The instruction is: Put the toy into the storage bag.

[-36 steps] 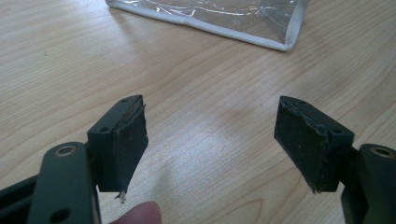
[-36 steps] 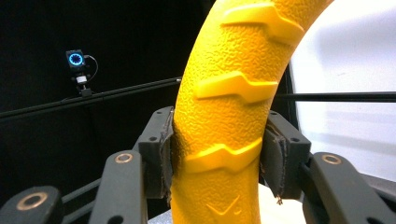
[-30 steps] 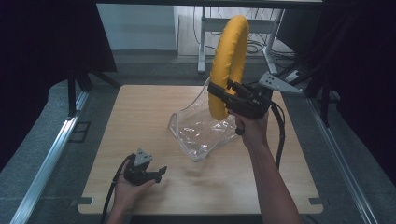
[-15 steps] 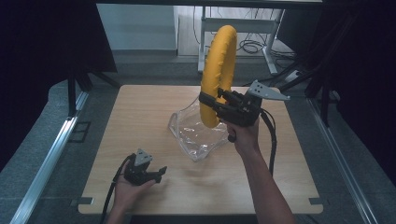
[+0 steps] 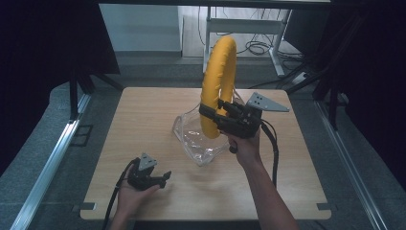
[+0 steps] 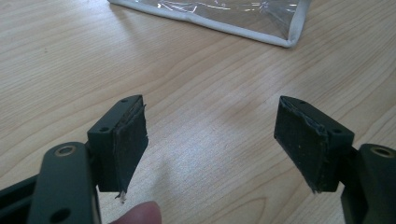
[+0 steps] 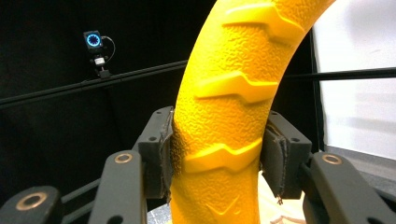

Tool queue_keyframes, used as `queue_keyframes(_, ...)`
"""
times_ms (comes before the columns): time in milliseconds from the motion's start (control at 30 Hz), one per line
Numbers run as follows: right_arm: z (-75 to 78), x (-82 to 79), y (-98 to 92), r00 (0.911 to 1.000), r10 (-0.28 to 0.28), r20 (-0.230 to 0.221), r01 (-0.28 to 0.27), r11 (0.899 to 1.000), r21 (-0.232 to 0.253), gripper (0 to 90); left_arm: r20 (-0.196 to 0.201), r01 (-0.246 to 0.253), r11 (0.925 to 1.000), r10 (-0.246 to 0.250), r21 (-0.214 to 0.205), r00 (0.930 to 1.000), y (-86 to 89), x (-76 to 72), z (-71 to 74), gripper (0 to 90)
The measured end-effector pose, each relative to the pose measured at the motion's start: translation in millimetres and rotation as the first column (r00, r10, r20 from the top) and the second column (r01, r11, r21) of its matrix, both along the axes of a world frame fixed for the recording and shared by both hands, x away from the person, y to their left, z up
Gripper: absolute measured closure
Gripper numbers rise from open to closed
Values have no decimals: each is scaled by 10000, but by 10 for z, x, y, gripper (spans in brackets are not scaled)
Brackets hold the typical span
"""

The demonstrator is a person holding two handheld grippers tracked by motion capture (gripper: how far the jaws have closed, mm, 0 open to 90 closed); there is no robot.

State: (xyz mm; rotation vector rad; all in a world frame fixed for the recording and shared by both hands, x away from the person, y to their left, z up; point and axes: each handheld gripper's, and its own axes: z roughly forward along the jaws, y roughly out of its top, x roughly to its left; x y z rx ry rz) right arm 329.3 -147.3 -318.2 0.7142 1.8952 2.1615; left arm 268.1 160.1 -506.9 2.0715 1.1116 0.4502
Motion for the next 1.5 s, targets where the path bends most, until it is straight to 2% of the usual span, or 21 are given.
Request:
queue_keyframes(633,-279,8,34,9991,69,-414,-64,9999,121,498,-19,40,10000,-40,24,10000,-4,4,-12,257)
queue_keyframes(1067,-468,52,35,9978,-31,-668,31,10000,-2,498,-59,56,10000,-56,55,10000,-25,5,-25,257)
queue_keyframes(1500,-631,110,77,9959,-116,-894,138,9996,240,497,-50,55,10000,-55,77,10000,-17,5,-23,257)
